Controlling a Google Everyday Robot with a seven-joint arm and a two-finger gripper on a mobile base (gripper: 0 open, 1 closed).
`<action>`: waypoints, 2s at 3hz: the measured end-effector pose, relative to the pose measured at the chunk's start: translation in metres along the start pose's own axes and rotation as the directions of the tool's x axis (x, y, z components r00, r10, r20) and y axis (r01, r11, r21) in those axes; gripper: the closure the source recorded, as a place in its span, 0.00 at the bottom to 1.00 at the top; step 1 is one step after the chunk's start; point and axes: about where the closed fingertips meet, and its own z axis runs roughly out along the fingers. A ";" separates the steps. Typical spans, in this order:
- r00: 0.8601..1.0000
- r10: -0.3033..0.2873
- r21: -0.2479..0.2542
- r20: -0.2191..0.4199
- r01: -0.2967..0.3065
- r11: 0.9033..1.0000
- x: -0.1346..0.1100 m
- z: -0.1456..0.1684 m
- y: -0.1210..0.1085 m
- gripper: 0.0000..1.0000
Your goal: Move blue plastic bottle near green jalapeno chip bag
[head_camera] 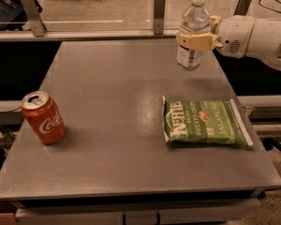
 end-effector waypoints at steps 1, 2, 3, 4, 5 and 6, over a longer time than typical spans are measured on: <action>0.999 0.044 0.001 -0.014 -0.044 0.999 0.023 -0.023 0.001 1.00; 0.996 0.085 -0.007 -0.034 -0.085 0.996 0.048 -0.038 0.004 1.00; 0.993 0.111 -0.021 -0.038 -0.112 0.993 0.063 -0.043 0.003 0.82; 0.992 0.124 -0.033 -0.039 -0.125 0.992 0.072 -0.043 0.003 0.59; 0.991 0.126 -0.043 -0.035 -0.128 0.991 0.073 -0.043 0.007 0.36; 0.992 0.125 -0.049 -0.029 -0.126 0.991 0.070 -0.045 0.013 0.13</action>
Offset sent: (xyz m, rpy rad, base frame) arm -0.0286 -0.0632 -0.0723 0.0178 0.1471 -0.0161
